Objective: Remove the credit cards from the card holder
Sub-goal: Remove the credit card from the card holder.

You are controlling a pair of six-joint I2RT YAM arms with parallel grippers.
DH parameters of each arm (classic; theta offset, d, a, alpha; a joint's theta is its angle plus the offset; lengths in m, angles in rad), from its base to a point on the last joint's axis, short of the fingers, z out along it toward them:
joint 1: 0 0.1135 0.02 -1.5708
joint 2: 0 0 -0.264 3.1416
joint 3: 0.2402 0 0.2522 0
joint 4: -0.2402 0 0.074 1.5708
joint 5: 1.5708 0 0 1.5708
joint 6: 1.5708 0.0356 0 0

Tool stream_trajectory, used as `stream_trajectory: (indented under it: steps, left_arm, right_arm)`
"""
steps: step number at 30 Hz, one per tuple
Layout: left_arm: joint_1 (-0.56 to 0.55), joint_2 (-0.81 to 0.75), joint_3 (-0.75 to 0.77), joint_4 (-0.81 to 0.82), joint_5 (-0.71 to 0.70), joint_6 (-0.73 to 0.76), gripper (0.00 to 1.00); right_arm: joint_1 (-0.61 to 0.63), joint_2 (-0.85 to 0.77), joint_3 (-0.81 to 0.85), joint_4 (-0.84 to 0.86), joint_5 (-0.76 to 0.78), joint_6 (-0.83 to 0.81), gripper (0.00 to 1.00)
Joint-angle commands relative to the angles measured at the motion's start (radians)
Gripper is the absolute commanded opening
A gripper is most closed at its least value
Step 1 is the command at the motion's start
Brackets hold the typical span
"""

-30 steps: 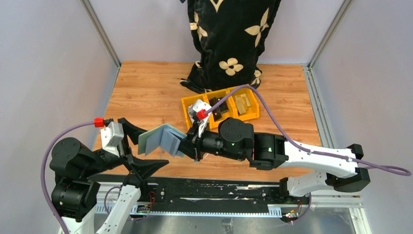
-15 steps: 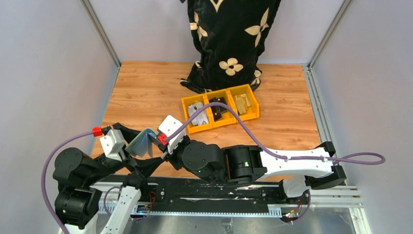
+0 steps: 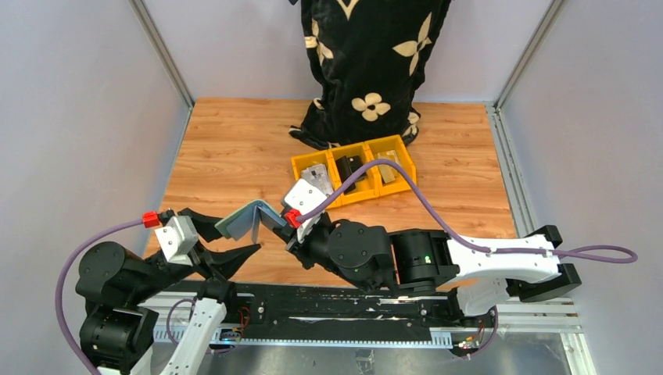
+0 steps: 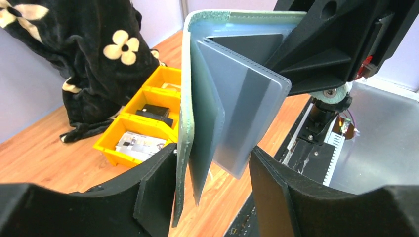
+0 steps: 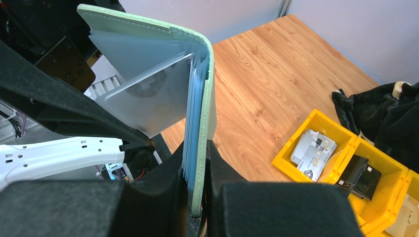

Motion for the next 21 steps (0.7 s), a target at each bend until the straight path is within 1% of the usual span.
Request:
stream_trajectory:
  steps: [1,8,12,16,18,21]
  left_arm:
    - [-0.001,0.016,0.025,0.041,-0.027,-0.038,0.58]
    - [-0.002,0.018,0.035,0.043,-0.001,-0.053,0.42]
    - [-0.002,0.027,0.039,0.045,-0.014,-0.061,0.34]
    - [-0.002,0.032,0.032,0.066,-0.006,-0.089,0.27]
    - [-0.002,0.034,0.029,0.078,0.000,-0.105,0.25]
    - [-0.002,0.038,0.028,0.105,0.029,-0.145,0.24]
  right_arm:
    - [0.017,-0.015,-0.004,-0.003,0.005,-0.002,0.00]
    - [0.017,-0.061,-0.046,0.015,-0.001,-0.018,0.00]
    - [0.017,-0.118,-0.120,0.071,-0.033,-0.031,0.00]
    - [0.016,-0.187,-0.206,0.146,-0.104,-0.044,0.00]
    - [0.016,-0.213,-0.236,0.174,-0.152,-0.054,0.00]
    - [0.013,-0.243,-0.265,0.188,-0.223,-0.056,0.00]
